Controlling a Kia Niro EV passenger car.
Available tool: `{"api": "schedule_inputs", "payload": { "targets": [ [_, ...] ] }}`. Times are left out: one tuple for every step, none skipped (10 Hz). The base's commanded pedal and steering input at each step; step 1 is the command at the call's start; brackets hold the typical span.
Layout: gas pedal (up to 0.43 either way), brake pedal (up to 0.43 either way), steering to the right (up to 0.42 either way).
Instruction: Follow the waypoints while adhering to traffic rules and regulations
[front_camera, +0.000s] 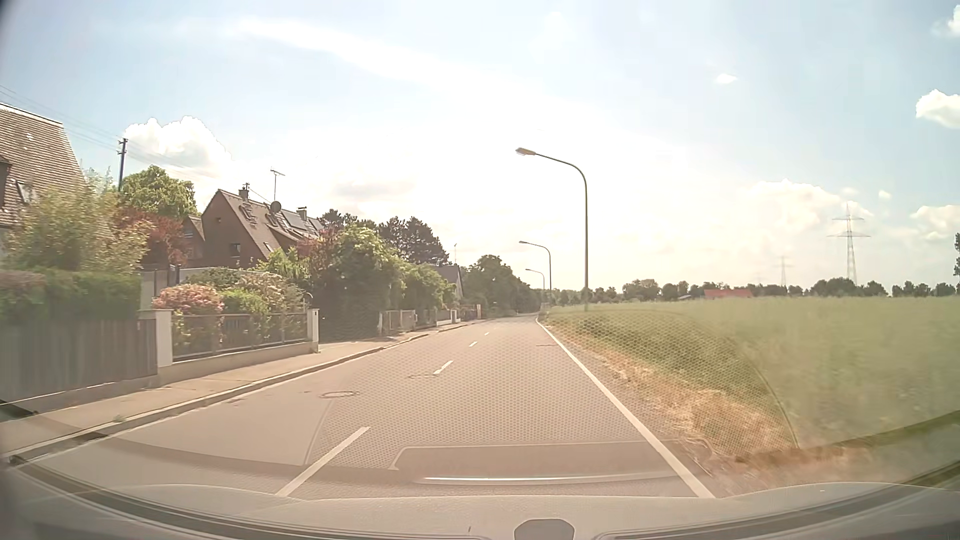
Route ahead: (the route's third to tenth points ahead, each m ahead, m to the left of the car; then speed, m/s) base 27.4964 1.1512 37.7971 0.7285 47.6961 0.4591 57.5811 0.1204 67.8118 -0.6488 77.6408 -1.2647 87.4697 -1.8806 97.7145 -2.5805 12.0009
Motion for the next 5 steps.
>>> {"api": "schedule_inputs", "payload": {
  "targets": [
    [0.177,0.000,0.008],
    [0.177,0.000,0.008],
    [0.177,0.000,0.008],
    [0.177,0.000,0.008],
    [0.177,0.000,0.007]
  ]
}}
